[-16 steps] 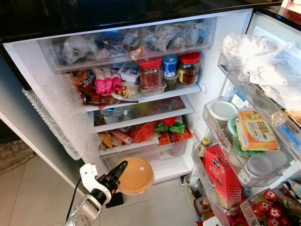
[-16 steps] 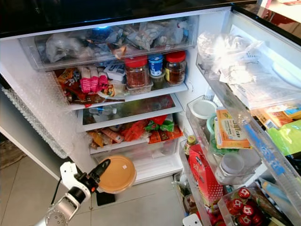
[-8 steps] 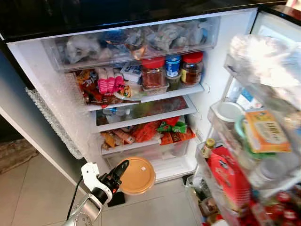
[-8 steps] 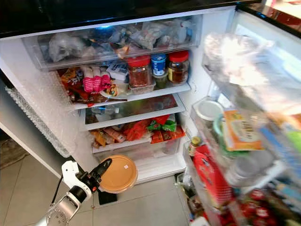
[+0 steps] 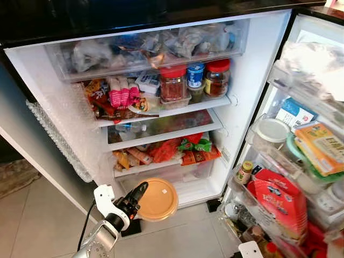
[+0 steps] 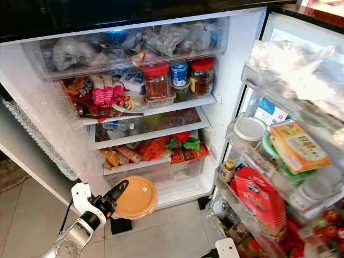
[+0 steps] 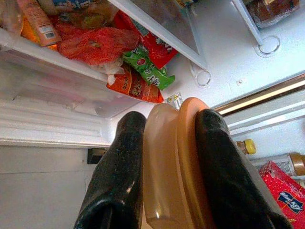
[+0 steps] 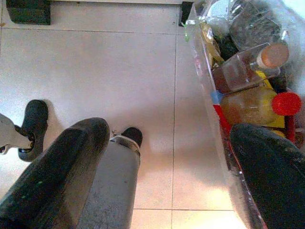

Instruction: Restocking fridge

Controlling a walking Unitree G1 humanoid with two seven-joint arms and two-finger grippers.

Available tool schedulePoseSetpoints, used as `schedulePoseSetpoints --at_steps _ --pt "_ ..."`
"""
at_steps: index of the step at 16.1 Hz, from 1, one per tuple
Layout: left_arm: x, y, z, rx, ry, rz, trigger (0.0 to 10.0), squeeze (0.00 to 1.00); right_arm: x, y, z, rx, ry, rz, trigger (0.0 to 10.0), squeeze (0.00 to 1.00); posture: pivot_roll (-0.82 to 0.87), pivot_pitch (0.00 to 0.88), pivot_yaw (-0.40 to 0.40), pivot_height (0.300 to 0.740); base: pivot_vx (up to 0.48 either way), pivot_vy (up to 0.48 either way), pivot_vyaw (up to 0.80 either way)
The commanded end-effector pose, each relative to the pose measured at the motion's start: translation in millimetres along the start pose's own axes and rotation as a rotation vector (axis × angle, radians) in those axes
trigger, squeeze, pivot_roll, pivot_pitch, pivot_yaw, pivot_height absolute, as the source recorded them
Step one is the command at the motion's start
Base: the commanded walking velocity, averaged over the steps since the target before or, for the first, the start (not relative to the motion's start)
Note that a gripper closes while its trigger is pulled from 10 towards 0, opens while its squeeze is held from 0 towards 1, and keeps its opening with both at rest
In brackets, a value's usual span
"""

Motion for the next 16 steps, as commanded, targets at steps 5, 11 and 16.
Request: schedulePoseSetpoints --at_steps 5,11,16 --pt "4.3 -3.1 9.5 0.018 -0.043 0.007 10.0 0.0 -1.0 4.6 -6.1 -0.082 0.022 0.022 10.0 0.0 -0.05 0.038 0.016 0.7 0.0 0.0 0.0" --pt "7.5 -2.4 19.1 0.015 -0.102 0.041 10.0 0.0 -0.3 6.3 -2.6 -0.08 0.004 0.02 10.0 0.0 -0.05 0.048 0.017 0.665 0.0 0.0 0.0" --pt "10.7 -2.2 25.1 -0.013 -0.133 0.058 10.0 0.0 -0.5 8.3 -4.0 -0.086 0.009 0.04 10.0 0.0 -0.04 0.044 0.019 0.665 0.212 0.0 0.0"
Point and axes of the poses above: a point about 5 cm out from each wrist's last joint towards the gripper, its own x axis pointing out of the wrist towards the gripper, its own z axis along the axis of the wrist's last joint, y = z × x, the point moved 2 cm from there along x, pointing out of the wrist towards the gripper, and after that the axes turned 1 degree about -x, right-handed, at the moved point
